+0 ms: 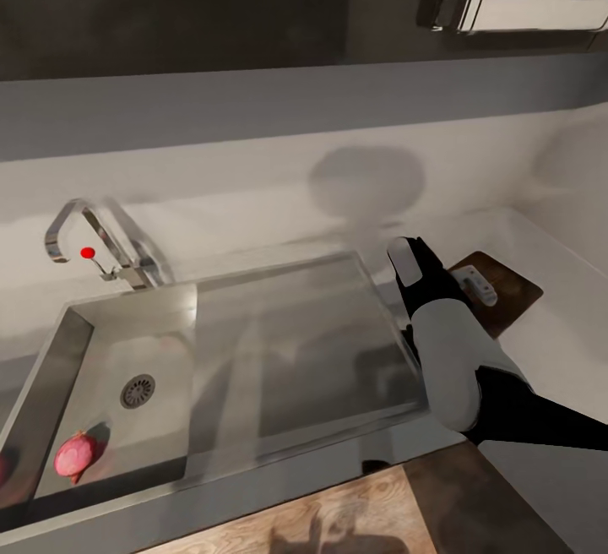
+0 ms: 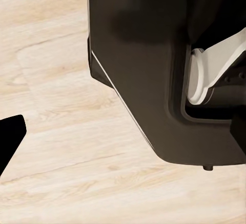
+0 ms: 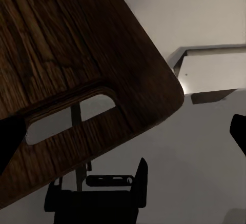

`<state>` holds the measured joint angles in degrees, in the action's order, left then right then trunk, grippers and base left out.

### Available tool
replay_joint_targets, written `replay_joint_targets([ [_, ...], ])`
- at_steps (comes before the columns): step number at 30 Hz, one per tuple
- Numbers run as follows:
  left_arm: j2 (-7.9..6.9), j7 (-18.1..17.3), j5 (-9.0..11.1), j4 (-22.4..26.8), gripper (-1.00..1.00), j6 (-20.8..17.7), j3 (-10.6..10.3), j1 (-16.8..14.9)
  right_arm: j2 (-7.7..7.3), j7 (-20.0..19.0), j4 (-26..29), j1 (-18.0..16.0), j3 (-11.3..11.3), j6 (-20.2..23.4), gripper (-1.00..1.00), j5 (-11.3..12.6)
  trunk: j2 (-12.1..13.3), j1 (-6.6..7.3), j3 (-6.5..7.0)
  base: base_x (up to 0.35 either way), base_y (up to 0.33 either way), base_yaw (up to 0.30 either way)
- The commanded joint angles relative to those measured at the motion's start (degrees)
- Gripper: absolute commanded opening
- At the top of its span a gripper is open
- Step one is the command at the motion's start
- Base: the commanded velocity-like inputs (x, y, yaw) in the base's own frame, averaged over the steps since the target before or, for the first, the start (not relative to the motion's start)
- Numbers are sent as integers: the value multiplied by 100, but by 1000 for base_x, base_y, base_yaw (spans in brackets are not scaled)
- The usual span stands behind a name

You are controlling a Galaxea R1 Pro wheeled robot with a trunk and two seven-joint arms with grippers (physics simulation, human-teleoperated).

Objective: In the kitchen, take the Vidalia onion out of the sink, dice it on the chopping board with the paring knife, put the diced onion into the bowl on the countertop, then place both the paring knife and the chopping board into the sink.

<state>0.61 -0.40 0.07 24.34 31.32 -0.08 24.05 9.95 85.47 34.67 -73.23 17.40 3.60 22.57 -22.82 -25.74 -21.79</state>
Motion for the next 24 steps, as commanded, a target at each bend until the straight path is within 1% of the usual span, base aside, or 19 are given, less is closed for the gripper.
replay_joint_targets([
  [1, 0, -4, 2, 10, 100, 5, 0, 3, 5, 13, 6, -5, 18, 39, 100, 3, -10, -4, -9, 39, 0, 0],
  [8, 30, -4, 2, 2, 100, 5, 0, 3, 5, 25, 6, -4, 18, 36, 100, 1, -10, -4, -9, 35, -14, 0],
  [15, 59, -4, 2, -42, 100, 5, 0, 3, 5, 22, 8, -5, 18, 42, 100, -14, -10, -4, -9, 69, -101, 0],
  [24, 67, -4, -2, -69, 100, 5, 0, 3, 5, 22, 5, -2, 18, 44, 100, -25, -10, -4, -9, 6, -24, 0],
])
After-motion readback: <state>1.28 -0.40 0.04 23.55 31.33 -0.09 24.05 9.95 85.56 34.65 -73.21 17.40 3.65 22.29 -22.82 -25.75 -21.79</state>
